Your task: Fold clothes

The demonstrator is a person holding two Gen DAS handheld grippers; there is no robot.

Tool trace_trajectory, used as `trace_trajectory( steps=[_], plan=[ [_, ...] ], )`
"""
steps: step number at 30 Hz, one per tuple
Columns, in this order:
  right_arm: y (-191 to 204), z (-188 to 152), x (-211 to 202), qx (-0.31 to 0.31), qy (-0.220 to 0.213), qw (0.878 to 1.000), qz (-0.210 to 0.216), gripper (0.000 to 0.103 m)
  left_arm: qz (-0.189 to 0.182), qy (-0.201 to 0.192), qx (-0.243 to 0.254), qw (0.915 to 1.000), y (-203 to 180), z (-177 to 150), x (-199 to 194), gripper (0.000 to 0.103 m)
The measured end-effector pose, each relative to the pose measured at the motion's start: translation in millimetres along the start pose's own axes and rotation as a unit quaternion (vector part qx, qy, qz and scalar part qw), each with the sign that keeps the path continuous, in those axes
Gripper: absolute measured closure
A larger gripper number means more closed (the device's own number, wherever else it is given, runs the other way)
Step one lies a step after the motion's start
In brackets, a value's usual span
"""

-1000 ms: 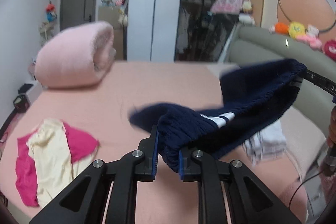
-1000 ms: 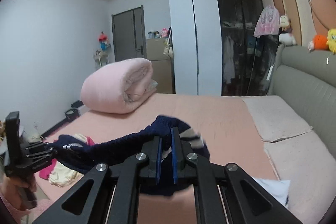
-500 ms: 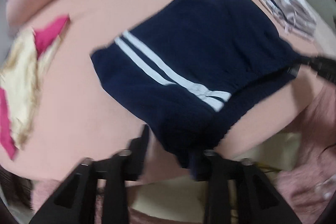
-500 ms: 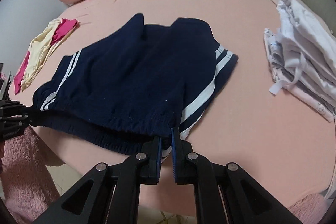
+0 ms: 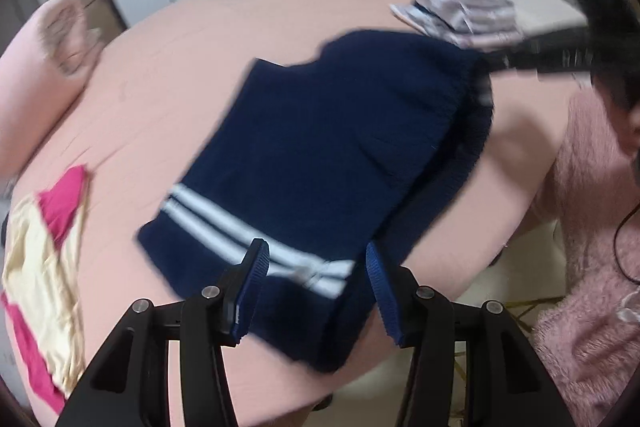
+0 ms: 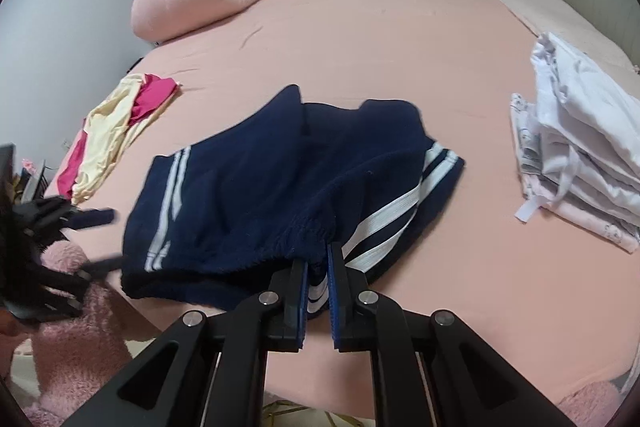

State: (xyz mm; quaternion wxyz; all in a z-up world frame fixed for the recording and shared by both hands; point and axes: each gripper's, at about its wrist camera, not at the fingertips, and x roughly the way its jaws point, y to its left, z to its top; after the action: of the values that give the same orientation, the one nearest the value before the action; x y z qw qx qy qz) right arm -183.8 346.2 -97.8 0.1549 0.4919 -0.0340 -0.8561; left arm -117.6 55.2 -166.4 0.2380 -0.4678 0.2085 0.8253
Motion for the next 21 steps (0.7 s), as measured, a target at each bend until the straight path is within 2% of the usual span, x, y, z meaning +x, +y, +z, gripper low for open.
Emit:
trace_trajectory(
  steps=[4, 6, 7, 8, 11, 13, 16, 17, 18, 21],
  plan=[
    [-1.5, 6.8, -4.3, 0.016, -0.015, 1.0, 0.016, 0.095, 0.0, 0.016, -0.001, 0.9999, -16.0, 15.3, 33.3, 0.055],
    [-2.6, 9.9, -7.7, 0.025, -0.023, 0.999, 0.025, 0.095, 0.049, 0.023, 0.006, 0.9985, -18.1, 18.8, 46.1, 0.06],
    [-3.2, 11.5, -9.4, 0.029, -0.027, 0.999, 0.03, 0.095, 0.096, 0.021, -0.004, 0.9952, -13.1, 20.6, 49.5, 0.085],
    [-3.0, 11.8, -7.7, 0.025, -0.023, 0.999, 0.025, 0.095, 0.122, 0.012, -0.028, 0.992, -4.9, 21.8, 46.3, 0.096],
    [-0.6, 9.4, 3.8, 0.003, 0.0, 1.0, 0.005, 0.095, 0.141, -0.038, -0.131, 0.9806, 29.2, 20.4, 13.6, 0.096],
    [4.5, 2.5, 20.7, -0.016, 0.03, 0.999, -0.004, 0.084, 0.165, -0.048, -0.14, 0.9752, 36.0, 15.8, -1.7, 0.096],
    [19.9, -13.1, 57.6, -0.058, 0.082, 0.994, -0.037, 0.078, 0.194, -0.051, -0.156, 0.9672, 45.7, 6.1, -17.6, 0.096],
    [23.6, -17.4, 69.2, -0.067, 0.097, 0.992, -0.045, 0.078, 0.194, -0.04, -0.166, 0.9661, 49.9, -1.8, -14.5, 0.095],
    [26.9, -21.5, 80.4, -0.074, 0.112, 0.99, -0.053, 0.078, 0.179, -0.018, -0.171, 0.9687, 53.0, -8.5, -7.2, 0.095],
    [22.7, -20.5, 82.4, -0.036, 0.091, 0.994, -0.044, 0.079, 0.119, 0.054, -0.194, 0.9723, 59.6, -29.7, 22.9, 0.093]
  ],
)
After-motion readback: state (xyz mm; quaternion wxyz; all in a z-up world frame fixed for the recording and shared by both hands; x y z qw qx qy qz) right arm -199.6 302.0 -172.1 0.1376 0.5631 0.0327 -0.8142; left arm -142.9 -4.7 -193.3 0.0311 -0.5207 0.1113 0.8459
